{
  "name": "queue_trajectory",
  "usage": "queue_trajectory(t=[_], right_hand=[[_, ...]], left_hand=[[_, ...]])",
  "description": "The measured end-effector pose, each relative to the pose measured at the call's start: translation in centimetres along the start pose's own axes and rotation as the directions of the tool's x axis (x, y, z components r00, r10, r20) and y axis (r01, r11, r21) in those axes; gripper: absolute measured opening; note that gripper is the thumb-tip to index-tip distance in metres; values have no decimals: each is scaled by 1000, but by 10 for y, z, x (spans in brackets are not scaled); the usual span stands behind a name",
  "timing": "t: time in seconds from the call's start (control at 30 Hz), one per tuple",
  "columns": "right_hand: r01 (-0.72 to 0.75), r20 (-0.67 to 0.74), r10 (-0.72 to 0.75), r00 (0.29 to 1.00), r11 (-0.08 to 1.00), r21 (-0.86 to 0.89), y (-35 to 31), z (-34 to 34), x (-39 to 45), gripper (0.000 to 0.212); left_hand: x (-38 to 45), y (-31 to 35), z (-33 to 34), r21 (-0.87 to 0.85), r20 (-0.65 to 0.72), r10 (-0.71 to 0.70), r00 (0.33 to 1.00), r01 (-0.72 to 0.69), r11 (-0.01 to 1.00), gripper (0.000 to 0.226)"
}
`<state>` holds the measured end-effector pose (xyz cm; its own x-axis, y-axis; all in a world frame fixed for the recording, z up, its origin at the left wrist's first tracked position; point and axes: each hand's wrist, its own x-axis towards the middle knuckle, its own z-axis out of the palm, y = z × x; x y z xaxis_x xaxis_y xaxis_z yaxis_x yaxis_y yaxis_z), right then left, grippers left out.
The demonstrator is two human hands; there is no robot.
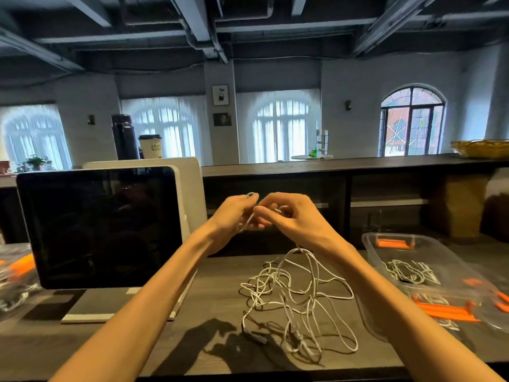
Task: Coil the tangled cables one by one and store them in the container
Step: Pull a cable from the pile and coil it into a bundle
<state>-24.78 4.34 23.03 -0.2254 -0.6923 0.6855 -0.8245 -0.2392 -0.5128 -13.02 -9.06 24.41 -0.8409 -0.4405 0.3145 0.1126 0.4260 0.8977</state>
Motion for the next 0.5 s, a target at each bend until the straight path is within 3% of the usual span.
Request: queue_trajectory(t=[0.07, 0.23, 0.3, 0.37, 0.43, 0.5], right_hand=[[9, -70, -10, 997, 1000, -16, 0, 0, 5, 19], [-20, -188, 21, 982, 1000, 7, -1, 1, 10, 22], [-59, -171, 65, 983, 997, 41, 2, 0, 8, 21], [-124, -115, 147, 982, 976, 181, 3, -1, 5, 25], [-218, 6, 231, 973, 909, 355, 7, -3, 1, 33], [-295, 111, 274, 955, 871, 393, 15, -2, -6, 37]], left_hand=[[-5, 1, 5, -67, 82, -32, 996, 37, 997, 42], [-8, 1, 12, -273, 263, -112, 958, 185, 944, 71], [-8, -1, 16, -224, 215, -83, 973, 132, 966, 64], [-8, -3, 20, -239, 144, -47, 988, 81, 968, 56], [-6, -2, 19, -399, 56, -16, 998, 36, 916, 51], [-3, -1, 13, -580, -53, -20, 998, -15, 815, 46]])
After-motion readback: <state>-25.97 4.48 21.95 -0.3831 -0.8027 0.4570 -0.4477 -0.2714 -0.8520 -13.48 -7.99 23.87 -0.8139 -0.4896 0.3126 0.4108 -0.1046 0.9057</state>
